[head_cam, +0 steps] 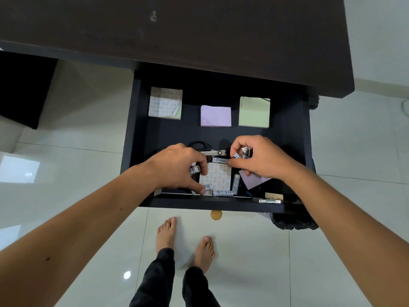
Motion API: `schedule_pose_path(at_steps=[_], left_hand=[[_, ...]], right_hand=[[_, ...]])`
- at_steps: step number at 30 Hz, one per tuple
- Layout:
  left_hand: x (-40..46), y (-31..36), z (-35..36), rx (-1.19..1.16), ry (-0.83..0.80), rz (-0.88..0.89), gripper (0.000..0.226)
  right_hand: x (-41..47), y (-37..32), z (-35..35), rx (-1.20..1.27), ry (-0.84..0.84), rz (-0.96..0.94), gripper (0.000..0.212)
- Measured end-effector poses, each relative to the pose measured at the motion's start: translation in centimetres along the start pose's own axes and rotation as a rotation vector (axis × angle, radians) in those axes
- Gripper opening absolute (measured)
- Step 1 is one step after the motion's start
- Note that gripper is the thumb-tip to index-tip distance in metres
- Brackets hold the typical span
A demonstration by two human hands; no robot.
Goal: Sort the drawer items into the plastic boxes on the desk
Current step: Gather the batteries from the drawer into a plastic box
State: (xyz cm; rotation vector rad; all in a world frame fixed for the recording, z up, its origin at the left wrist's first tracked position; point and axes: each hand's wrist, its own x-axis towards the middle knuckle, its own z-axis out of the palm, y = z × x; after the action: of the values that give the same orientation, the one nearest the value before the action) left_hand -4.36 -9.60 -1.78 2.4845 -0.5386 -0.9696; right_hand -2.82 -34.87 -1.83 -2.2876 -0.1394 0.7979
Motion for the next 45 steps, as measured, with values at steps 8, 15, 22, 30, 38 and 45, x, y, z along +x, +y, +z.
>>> schedule_pose_path(at_steps=[8,15,22,30,38,45], left_hand=[[0.3,0.4,0.1,0.14,-0.012,0.068,0.04],[0.6,-0.3,0.4,0.068,-0.04,0.08,0.026],[1.1,-1.4,0.8,-0.049,-0.026,0.095,0.02],[0.6,-1.4,-0.1,-0.317,0.077,0.09,0.013],[0.5,-1.3,-0.1,-0.397,0.127,0.069,0.011],[0.3,-1.2,0.0,-0.471,0.144,0.06,0.013]], right_hand=[[0.7,0.2,0.5,-0.165,-0.016,-0.081,0.02],[0.9,0.4,0.9,-0.183,0.068,-0.139,0.02],[1.0,0.5,1.0,-0.145,0.135,-0.115,0.029],[1.3,0.5,1.0,-0.324,0.088,-0.216,0.021],[1.1,0.3,1.1,-0.377,0.078,-0.233,0.018],[-0.7,-0.2,0.3,-0.077,0.169,-0.1,0.013]])
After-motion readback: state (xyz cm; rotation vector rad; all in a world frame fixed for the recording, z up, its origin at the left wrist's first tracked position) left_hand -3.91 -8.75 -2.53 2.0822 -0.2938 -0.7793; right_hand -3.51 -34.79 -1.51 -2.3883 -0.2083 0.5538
